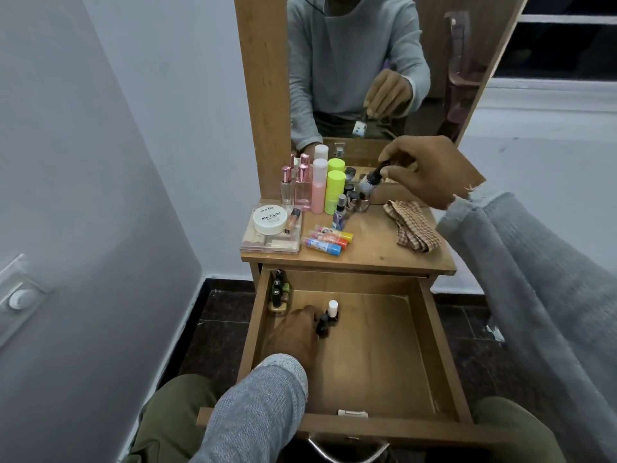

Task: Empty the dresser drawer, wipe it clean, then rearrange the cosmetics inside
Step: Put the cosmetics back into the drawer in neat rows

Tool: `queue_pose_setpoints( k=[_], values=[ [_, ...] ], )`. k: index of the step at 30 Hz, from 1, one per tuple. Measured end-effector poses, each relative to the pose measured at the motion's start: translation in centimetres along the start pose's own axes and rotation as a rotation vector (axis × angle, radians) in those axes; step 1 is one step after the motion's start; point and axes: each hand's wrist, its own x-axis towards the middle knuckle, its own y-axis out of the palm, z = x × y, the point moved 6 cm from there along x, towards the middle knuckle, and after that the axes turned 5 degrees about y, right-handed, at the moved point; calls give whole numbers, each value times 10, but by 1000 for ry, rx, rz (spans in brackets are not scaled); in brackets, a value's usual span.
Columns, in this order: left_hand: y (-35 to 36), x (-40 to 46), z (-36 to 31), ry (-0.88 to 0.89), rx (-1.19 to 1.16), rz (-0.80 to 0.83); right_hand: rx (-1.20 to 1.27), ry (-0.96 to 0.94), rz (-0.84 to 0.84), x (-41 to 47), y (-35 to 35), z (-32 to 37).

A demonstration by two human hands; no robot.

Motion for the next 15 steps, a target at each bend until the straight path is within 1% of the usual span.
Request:
queue_pose_setpoints(
  k=[2, 4, 8, 10, 13, 15],
  values=[
    [1, 0, -1, -14, 19, 14, 45, -4, 13, -31, -3, 9],
    [1, -1, -2, -28, 41, 20, 72, -12, 79, -60, 10, 14],
    [1, -3, -4, -30, 58, 28, 55, 94, 290, -106, 79, 4],
    [1, -5, -5, -21, 48, 34, 24, 177, 361, -121, 113, -6],
    [-1, -7, -6, -6, 42, 26, 8, 298, 381, -133, 143, -16],
    [-1, -7, -6, -3, 43, 25, 28, 338, 381, -137, 157, -19]
  ],
)
